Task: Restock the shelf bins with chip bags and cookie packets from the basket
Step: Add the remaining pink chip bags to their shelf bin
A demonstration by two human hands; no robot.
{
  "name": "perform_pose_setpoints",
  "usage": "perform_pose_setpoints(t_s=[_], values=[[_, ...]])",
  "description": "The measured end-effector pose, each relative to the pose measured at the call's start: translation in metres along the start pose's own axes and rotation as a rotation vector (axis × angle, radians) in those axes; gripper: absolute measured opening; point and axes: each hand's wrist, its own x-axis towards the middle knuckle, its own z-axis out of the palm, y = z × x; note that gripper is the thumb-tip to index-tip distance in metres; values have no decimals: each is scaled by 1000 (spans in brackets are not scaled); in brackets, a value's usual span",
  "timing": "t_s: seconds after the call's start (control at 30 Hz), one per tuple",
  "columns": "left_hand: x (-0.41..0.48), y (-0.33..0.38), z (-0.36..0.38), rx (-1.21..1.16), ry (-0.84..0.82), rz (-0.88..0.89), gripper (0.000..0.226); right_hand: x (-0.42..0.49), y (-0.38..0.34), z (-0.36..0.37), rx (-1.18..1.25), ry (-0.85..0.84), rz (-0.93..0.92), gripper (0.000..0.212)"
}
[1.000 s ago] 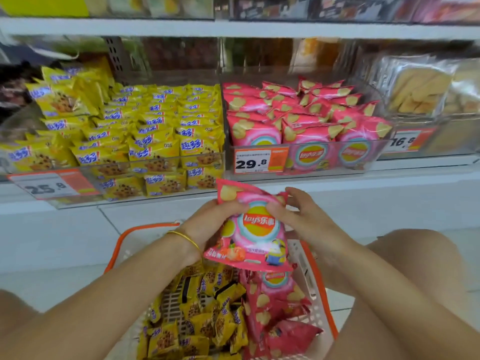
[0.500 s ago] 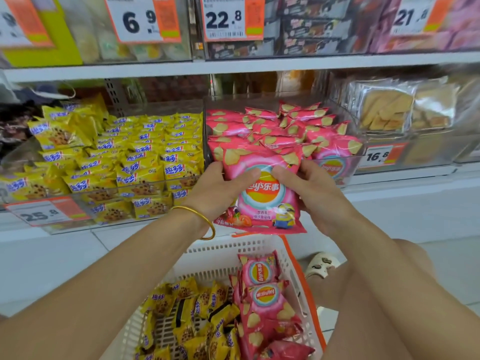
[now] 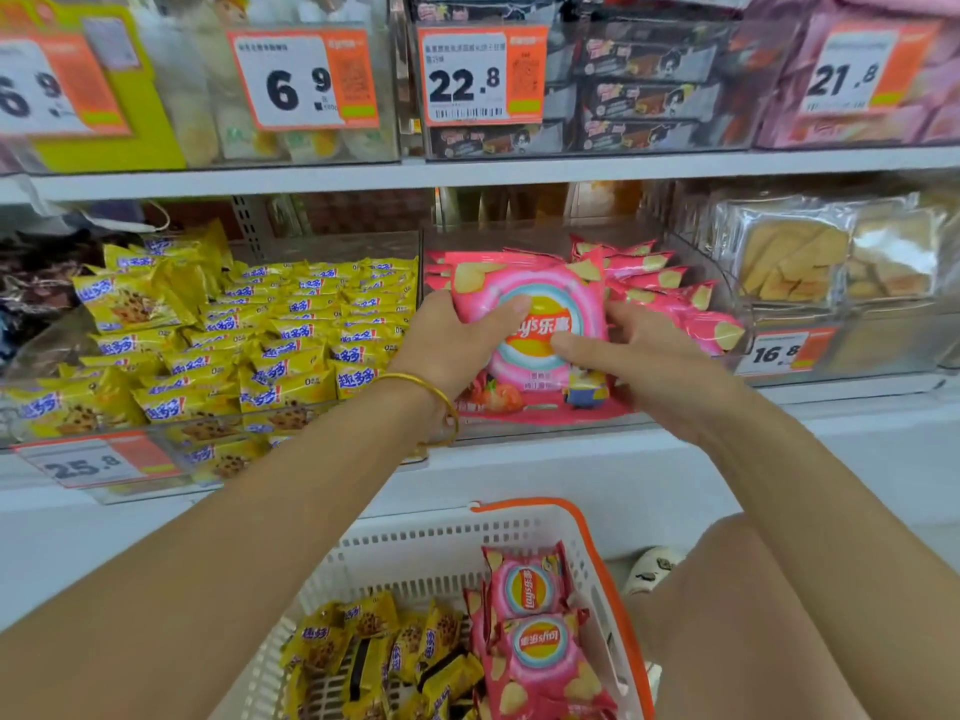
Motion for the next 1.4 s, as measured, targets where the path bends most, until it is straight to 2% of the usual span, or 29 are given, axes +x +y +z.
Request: perform_pose_setpoints(t_s=[0.07, 0.13, 0.17, 0.23, 0.3, 0.37, 0.4, 0.5, 0.6, 0.8, 0.87, 0.97, 1.1, 1.17, 1.3, 1.4], values=[[14, 8, -2, -8, -14, 24, 33, 24, -7, -9, 79, 50, 38, 67], [27, 12, -8, 119, 8, 102, 27, 54, -15, -17, 228, 57, 143, 46], [34, 10, -14, 258, 14, 145, 20, 70, -18, -18, 254, 74, 180, 37], [47, 3, -25, 635, 2, 213, 32, 105, -23, -12, 233, 153, 214, 30], [63, -8, -34, 877, -40, 250, 39, 145, -19, -3, 171, 211, 176, 50], [78, -17, -39, 974, -94, 255, 41, 184, -13, 5, 110, 270, 113, 79], [84, -20, -41, 995, -121, 250, 42, 199, -13, 9, 78, 298, 87, 83], [96, -27, -45, 1056, -152, 238, 52, 230, -16, 23, -26, 338, 67, 65], [97, -31, -48, 1070, -158, 226, 55, 255, -10, 28, 52, 325, 12, 60], [95, -32, -49, 1003, -136, 269, 67, 283, 0, 32, -17, 373, -108, 42], [96, -33, -49, 997, -135, 265, 68, 290, 0, 32, -102, 374, -131, 43], [95, -34, -49, 978, -128, 280, 68, 291, -1, 34, -190, 360, -156, 62], [95, -34, -49, 963, -134, 273, 61, 293, -2, 27, -554, 246, -65, 70], [96, -35, -49, 963, -136, 269, 53, 292, -4, 22, -562, 216, -21, 71], [97, -36, -49, 959, -131, 276, 40, 287, 4, 18, -439, 211, 38, 58], [98, -36, -48, 953, -127, 277, 37, 286, 5, 16, -518, 204, 22, 67]])
